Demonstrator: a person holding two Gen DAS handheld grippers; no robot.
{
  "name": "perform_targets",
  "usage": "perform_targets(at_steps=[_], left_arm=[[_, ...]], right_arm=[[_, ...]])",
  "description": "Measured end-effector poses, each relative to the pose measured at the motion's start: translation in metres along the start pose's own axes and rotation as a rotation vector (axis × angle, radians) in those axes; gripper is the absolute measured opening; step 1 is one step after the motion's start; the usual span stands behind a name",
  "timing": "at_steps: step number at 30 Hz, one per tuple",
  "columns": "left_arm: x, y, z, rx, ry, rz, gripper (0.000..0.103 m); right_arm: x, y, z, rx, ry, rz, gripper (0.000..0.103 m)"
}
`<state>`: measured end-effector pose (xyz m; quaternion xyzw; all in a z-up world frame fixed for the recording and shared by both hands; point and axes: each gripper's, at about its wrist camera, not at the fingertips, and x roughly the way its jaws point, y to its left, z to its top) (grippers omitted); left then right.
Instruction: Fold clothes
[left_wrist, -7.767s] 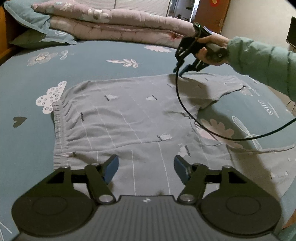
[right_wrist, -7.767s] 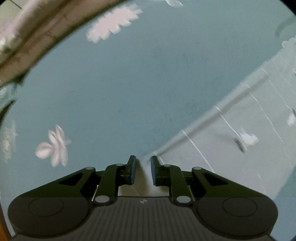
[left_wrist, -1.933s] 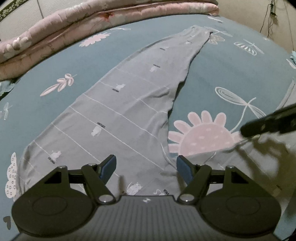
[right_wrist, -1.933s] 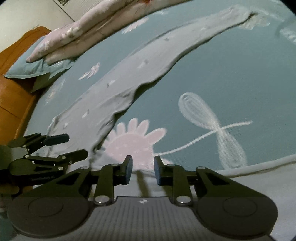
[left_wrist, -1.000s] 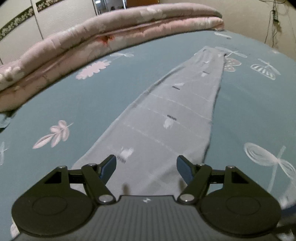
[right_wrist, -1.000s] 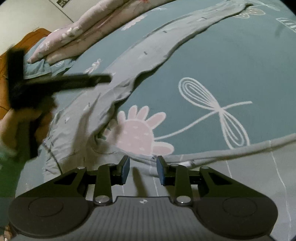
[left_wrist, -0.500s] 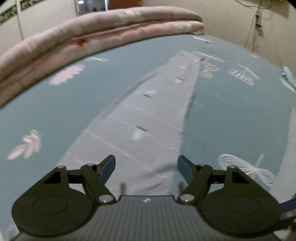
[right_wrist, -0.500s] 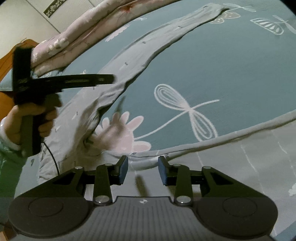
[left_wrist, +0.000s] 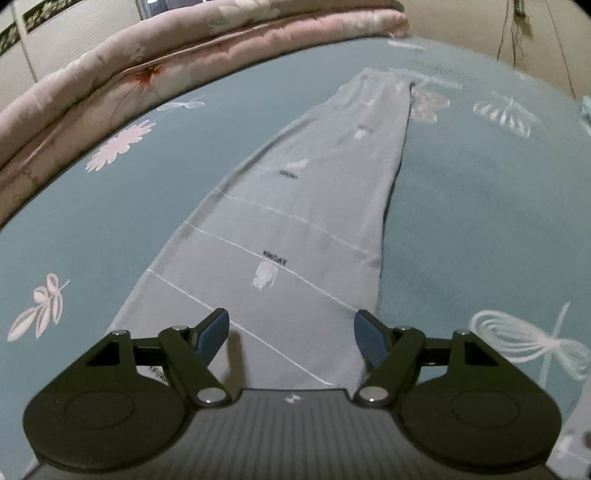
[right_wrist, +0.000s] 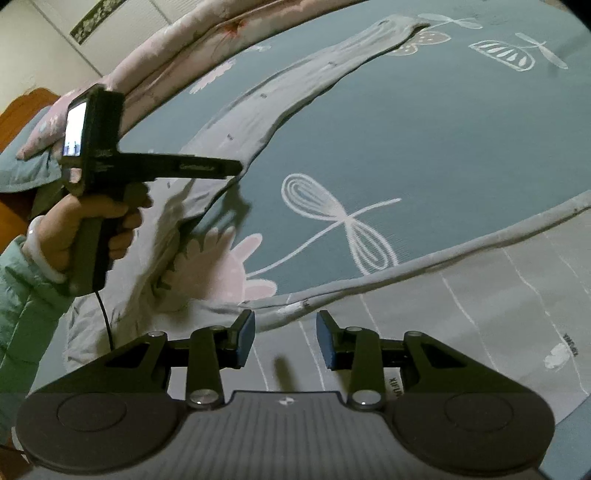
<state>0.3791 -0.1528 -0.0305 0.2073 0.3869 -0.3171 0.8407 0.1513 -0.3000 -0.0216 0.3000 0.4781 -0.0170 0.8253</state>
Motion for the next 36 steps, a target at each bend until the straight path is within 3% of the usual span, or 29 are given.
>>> perform_targets(at_steps=[2, 5, 9, 12, 17, 21, 23, 28, 31, 36], left_arm=[[-0.026, 0.005, -0.006, 0.000, -0.032, -0.024, 0.076], [-0.059, 0.008, -0.024, 0.029, -0.057, 0.019, 0.077], [-0.082, 0.019, -0.060, -0.012, -0.023, 0.067, 0.077], [-0.083, 0.022, -0.085, -0.047, 0.029, 0.095, 0.077], [-0.059, 0.017, -0.103, -0.080, 0.104, 0.069, 0.077], [-0.081, 0.013, -0.075, -0.048, 0.007, 0.014, 0.077], [-0.087, 0.010, -0.051, -0.009, -0.055, 0.004, 0.080], [-0.040, -0.011, 0.027, 0.107, -0.177, 0.064, 0.083], [0.012, -0.028, 0.057, 0.140, -0.144, 0.085, 0.083], [0.066, -0.053, 0.062, 0.246, -0.078, 0.129, 0.084]], right_arm=[[-0.003, -0.003, 0.001, 0.011, -0.013, -0.001, 0.042], [-0.001, -0.004, 0.003, 0.010, -0.016, 0.023, 0.042], [0.012, 0.010, 0.004, -0.048, 0.013, 0.088, 0.041], [0.027, 0.028, 0.003, -0.121, 0.060, 0.099, 0.042], [0.034, 0.037, 0.001, -0.143, 0.081, 0.099, 0.042], [0.023, 0.032, 0.002, -0.145, 0.058, 0.076, 0.043], [0.017, 0.024, 0.004, -0.131, 0.034, 0.066, 0.051], [0.014, 0.000, 0.012, -0.076, 0.003, 0.062, 0.051], [0.010, -0.006, 0.017, -0.081, -0.010, 0.033, 0.051], [0.001, -0.014, 0.015, -0.087, -0.040, -0.005, 0.051]])
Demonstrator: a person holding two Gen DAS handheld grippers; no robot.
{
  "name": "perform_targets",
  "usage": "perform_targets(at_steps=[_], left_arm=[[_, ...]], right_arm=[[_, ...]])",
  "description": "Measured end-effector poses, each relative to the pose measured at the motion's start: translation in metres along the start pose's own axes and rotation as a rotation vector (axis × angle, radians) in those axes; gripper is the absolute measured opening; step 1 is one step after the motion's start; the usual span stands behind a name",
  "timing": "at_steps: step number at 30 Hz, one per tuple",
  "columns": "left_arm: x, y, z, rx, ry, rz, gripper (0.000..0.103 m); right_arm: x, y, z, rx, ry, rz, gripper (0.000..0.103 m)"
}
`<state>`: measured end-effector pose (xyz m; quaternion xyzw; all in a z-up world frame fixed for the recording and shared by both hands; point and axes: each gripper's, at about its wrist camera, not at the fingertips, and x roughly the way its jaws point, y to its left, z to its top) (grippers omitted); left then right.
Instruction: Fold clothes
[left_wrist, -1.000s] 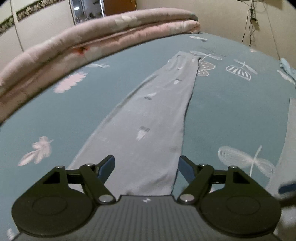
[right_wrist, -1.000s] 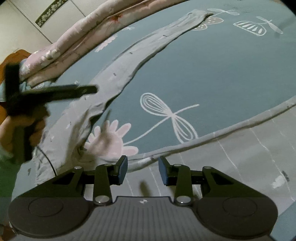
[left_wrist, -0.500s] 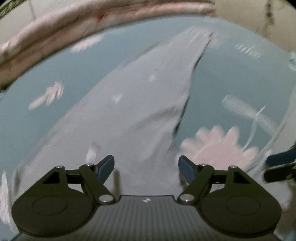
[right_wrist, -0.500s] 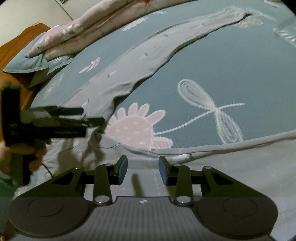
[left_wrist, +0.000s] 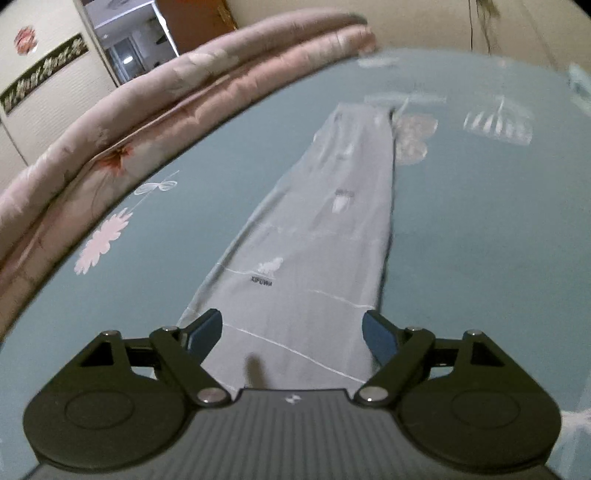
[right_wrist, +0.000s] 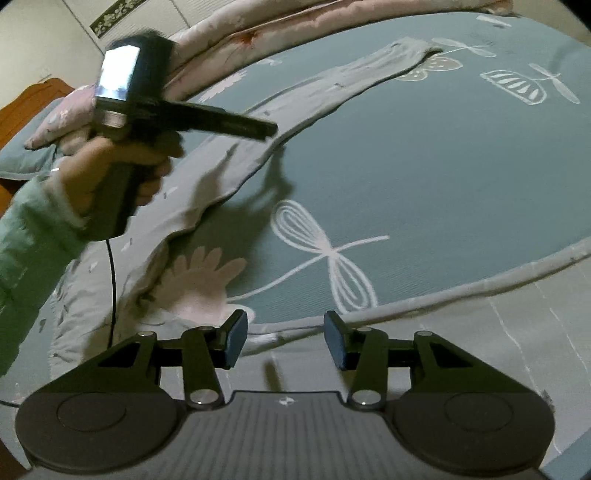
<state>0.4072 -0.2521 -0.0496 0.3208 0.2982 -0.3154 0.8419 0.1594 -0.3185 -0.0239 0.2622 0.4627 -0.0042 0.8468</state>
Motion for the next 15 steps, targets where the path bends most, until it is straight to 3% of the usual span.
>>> perform_targets(at_steps=[4, 7, 10, 15], left_arm=[[0.000, -0.001, 0.003, -0.029, -0.015, -0.076, 0.083], [-0.011, -0.004, 0.008, 0.011, -0.071, -0.049, 0.083], [-0.007, 0.001, 0.015, -0.013, -0.074, -0.028, 0.083], [0.020, 0.000, 0.023, -0.060, 0.001, -0.042, 0.083]], right_arm=[[0.005, -0.015, -0.006, 0.067, 0.012, 0.003, 0.051], [0.008, -0.022, -0.007, 0.083, 0.012, 0.022, 0.051], [0.007, -0.023, -0.004, 0.078, 0.004, 0.029, 0.051], [0.007, -0.024, 0.004, 0.069, -0.011, 0.032, 0.051]])
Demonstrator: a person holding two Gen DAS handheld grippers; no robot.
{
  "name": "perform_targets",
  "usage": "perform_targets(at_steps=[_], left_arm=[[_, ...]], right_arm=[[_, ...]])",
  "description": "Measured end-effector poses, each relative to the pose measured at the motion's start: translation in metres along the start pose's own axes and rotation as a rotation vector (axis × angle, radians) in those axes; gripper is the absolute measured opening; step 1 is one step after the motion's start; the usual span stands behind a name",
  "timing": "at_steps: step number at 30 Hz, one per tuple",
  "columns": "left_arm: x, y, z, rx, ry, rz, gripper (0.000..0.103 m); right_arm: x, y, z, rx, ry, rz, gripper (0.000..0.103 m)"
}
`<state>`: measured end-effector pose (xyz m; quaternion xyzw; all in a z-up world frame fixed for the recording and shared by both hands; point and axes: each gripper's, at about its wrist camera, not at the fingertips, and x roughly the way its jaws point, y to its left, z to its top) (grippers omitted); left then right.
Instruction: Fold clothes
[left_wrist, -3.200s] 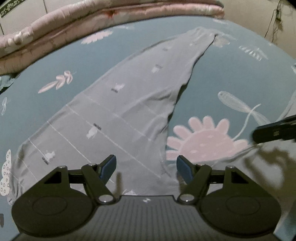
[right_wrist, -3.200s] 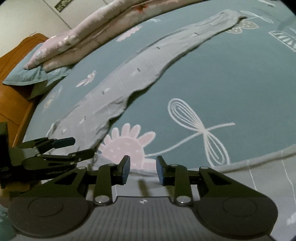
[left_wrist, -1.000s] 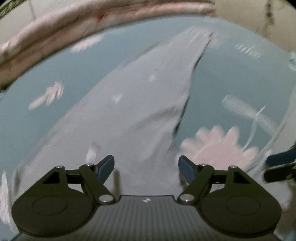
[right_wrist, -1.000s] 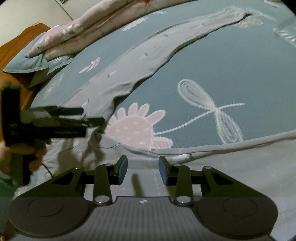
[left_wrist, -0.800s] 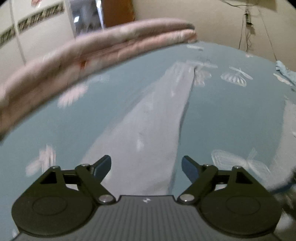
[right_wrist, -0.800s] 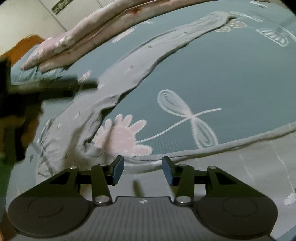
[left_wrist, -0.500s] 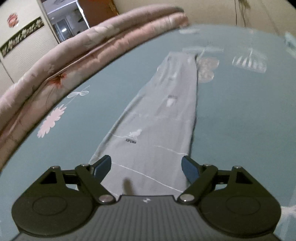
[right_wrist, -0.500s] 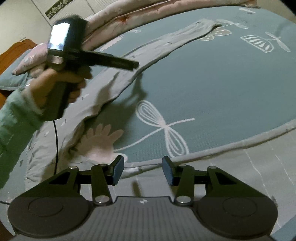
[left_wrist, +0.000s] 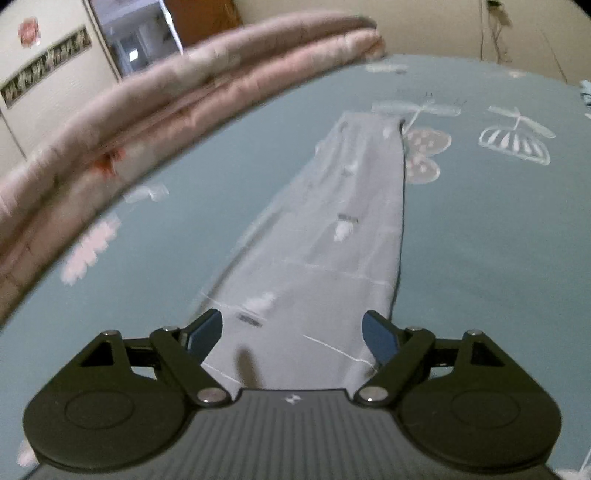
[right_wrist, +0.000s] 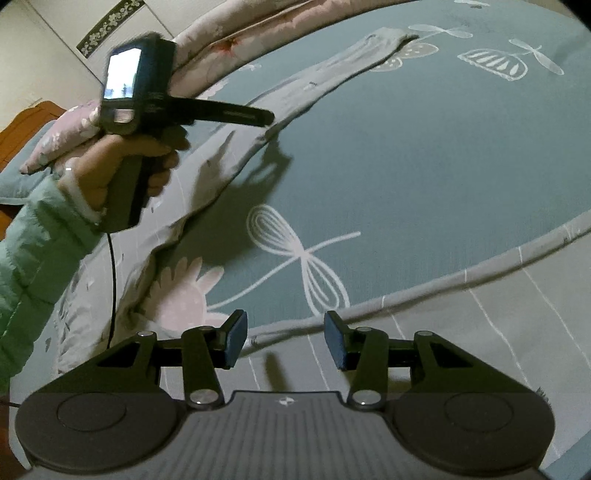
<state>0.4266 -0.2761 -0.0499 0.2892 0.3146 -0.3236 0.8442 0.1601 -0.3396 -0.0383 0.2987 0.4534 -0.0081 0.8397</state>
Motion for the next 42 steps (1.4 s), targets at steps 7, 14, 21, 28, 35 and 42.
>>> perform_targets(at_steps=[7, 14, 21, 28, 35, 42], left_arm=[[-0.011, 0.001, 0.027, 0.044, -0.069, -0.016, 0.083], [0.034, 0.012, 0.033, -0.022, 0.044, -0.001, 0.084], [-0.008, 0.045, 0.030, -0.114, -0.002, -0.050, 0.084], [-0.095, 0.082, -0.022, -0.135, -0.018, -0.037, 0.084], [-0.178, 0.108, -0.113, -0.254, 0.064, 0.002, 0.087], [-0.215, 0.093, -0.206, -0.373, 0.209, -0.065, 0.087]], right_arm=[[-0.006, -0.009, 0.007, 0.000, -0.024, -0.004, 0.052], [-0.007, -0.018, 0.006, 0.030, -0.024, 0.000, 0.052], [-0.016, -0.020, 0.005, 0.029, -0.035, -0.019, 0.053], [-0.021, -0.008, 0.002, 0.010, -0.044, -0.054, 0.056], [-0.016, 0.018, -0.005, -0.042, -0.021, -0.075, 0.057], [0.001, 0.052, -0.017, -0.199, 0.038, -0.104, 0.057]])
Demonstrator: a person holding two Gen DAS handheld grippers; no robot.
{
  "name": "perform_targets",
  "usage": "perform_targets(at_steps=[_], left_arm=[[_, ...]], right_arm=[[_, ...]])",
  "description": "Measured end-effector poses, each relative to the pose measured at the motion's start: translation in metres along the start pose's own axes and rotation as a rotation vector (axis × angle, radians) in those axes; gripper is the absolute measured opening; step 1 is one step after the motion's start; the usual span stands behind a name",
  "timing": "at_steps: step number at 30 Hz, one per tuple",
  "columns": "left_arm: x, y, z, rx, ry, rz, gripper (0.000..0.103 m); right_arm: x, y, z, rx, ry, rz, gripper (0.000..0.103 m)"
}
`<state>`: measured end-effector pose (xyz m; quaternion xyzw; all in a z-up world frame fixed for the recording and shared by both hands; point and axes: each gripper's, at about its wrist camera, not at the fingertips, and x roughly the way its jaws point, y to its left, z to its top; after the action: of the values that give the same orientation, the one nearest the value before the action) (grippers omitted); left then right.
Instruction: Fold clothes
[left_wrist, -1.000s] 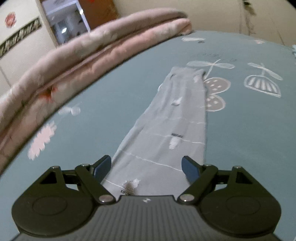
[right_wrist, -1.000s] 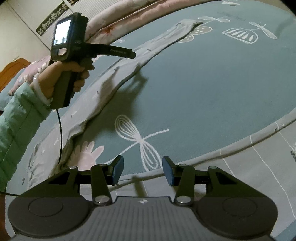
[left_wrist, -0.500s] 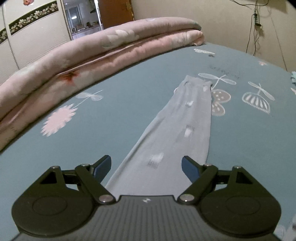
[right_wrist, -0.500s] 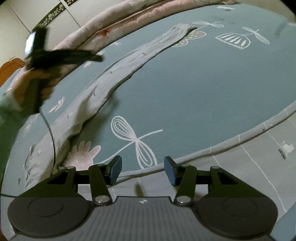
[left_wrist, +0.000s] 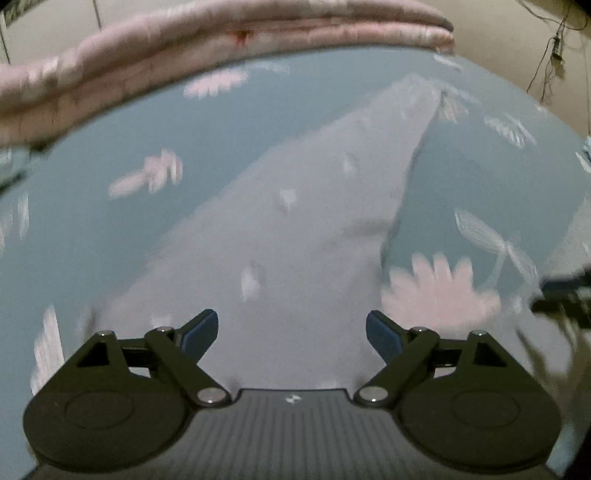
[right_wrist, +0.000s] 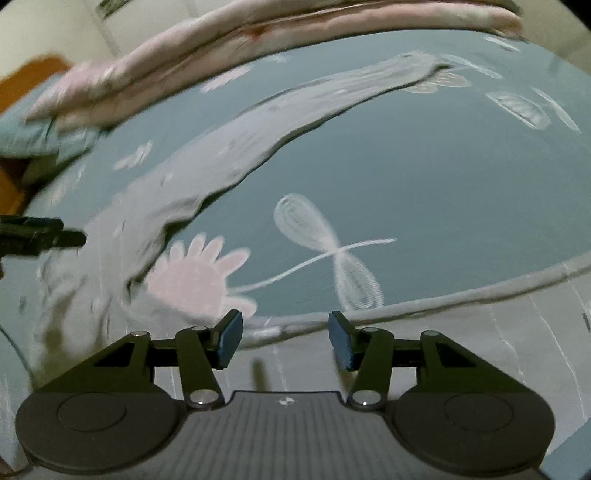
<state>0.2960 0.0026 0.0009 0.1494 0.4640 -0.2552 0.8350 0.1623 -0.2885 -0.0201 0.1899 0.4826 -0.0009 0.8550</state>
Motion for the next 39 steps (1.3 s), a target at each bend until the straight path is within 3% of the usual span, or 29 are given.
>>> perform_targets(at_steps=[5, 10, 16, 18, 24, 30, 33, 39], left_arm=[[0.011, 0.004, -0.041, -0.054, 0.057, -0.049, 0.087], [0.027, 0.014, -0.061, -0.044, 0.060, 0.026, 0.091], [0.002, 0.025, -0.057, -0.099, -0.049, -0.006, 0.091], [0.001, 0.033, -0.057, -0.127, -0.081, 0.015, 0.091], [0.018, 0.072, -0.068, -0.276, -0.044, 0.104, 0.089], [-0.011, 0.111, -0.067, -0.426, -0.200, 0.006, 0.090], [0.012, 0.132, -0.065, -0.498, -0.154, -0.032, 0.090], [0.012, 0.148, -0.056, -0.499, -0.146, 0.079, 0.087]], right_arm=[[0.012, 0.035, -0.003, -0.129, 0.073, 0.047, 0.057], [0.019, 0.066, -0.004, -0.196, 0.096, 0.063, 0.057], [0.018, 0.069, -0.002, -0.198, 0.105, 0.043, 0.060], [0.018, 0.066, 0.000, -0.183, 0.102, 0.040, 0.061], [0.018, 0.065, 0.004, -0.198, 0.105, 0.033, 0.061], [0.018, 0.060, 0.010, -0.198, 0.105, 0.027, 0.061], [0.022, 0.059, 0.012, -0.199, 0.109, 0.030, 0.061], [0.015, 0.055, 0.014, -0.204, 0.100, 0.018, 0.061]])
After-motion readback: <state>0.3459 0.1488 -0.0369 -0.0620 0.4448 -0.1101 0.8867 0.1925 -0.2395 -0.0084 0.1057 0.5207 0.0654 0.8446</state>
